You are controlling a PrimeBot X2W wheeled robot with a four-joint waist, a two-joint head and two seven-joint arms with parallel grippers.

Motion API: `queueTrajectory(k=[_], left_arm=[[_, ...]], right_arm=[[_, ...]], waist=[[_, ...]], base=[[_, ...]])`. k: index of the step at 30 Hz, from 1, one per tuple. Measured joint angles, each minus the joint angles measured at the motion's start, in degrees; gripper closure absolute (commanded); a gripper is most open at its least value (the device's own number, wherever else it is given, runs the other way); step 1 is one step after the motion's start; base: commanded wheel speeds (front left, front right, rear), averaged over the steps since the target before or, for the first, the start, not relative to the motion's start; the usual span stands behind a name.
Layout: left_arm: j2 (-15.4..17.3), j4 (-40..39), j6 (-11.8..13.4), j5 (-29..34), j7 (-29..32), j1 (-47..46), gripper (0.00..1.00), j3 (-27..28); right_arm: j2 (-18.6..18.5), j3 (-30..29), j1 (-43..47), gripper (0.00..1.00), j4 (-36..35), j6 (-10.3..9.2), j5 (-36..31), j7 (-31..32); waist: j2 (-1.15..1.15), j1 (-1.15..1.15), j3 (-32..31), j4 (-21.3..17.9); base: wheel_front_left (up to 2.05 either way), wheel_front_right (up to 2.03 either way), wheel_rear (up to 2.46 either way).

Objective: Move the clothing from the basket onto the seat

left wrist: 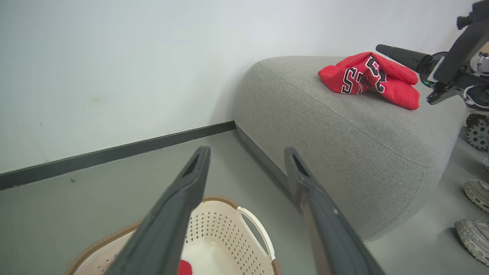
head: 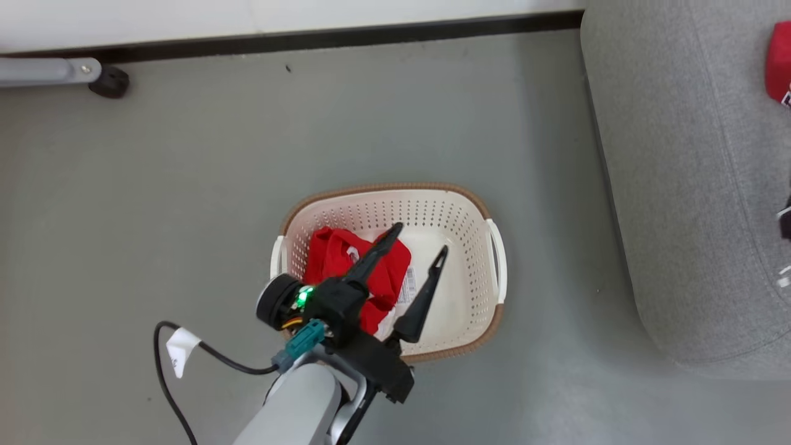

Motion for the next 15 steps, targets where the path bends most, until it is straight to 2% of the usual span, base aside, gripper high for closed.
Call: queueTrajectory(k=[6,11,15], left_arm=[[0.0,1.5,1.5,0.0,0.0,2.1,0.0,3.9],[0.0,2.4,3.6,0.1,0.0,3.9,0.0,7.1],[0.8,3.1,6.0,0.2,0.0,6.2,0.0,10.7]], right_arm=[[1.9,2.5,3.4,0.0,-4.1,0.0,-0.4,0.0],[2.8,4.6,6.4,0.0,-7.0,0.0,-0.4,0.0],[5.1,7.5,10.3,0.0,-9.3,0.0,-0.5,0.0]], waist=[[0.0,0.0,-3.2,0.8],[0.0,0.0,-5.7,1.7],[0.01,0.0,-8.3,2.9]], base=[[0.0,0.0,0.0],[0.0,0.0,0.0],[0.0,0.0,0.0]])
